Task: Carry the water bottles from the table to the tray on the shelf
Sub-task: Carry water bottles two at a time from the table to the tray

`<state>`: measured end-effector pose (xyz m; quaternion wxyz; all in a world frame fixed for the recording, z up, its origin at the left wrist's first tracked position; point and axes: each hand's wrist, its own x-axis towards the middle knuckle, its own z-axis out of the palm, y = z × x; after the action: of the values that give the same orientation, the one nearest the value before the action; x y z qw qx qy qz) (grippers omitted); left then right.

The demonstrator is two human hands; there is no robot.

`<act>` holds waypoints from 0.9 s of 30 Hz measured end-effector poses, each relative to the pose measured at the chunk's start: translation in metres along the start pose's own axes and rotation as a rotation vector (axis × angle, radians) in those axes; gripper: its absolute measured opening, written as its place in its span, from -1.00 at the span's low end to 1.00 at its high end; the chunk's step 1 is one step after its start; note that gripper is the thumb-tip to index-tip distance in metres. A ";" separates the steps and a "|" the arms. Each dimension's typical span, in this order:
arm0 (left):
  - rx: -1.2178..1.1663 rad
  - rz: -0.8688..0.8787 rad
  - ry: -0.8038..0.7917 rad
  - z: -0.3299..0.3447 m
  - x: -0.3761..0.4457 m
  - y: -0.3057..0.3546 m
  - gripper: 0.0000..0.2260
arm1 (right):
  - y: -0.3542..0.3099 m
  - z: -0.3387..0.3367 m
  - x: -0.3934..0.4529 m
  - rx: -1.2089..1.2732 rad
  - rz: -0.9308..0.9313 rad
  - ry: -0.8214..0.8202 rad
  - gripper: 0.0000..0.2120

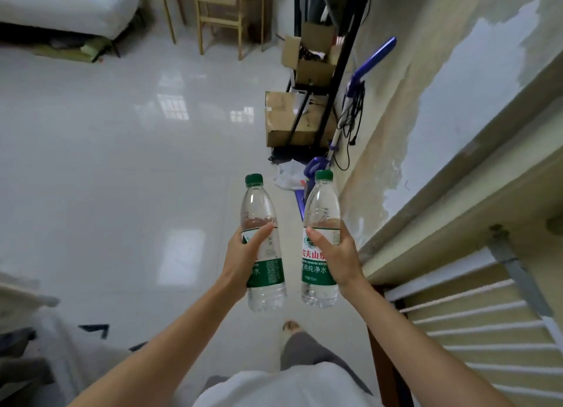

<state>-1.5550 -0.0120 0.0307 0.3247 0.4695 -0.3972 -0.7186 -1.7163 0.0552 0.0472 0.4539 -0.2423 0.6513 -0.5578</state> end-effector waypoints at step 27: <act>-0.358 0.180 0.714 -0.337 0.514 0.334 -0.70 | -0.161 0.544 0.584 -0.250 0.076 -0.678 -0.71</act>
<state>-1.3887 -0.6915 0.0270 0.5804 0.5889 -0.1680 -0.5368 -1.5534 -0.7426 0.0308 0.6310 -0.4428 0.5356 -0.3447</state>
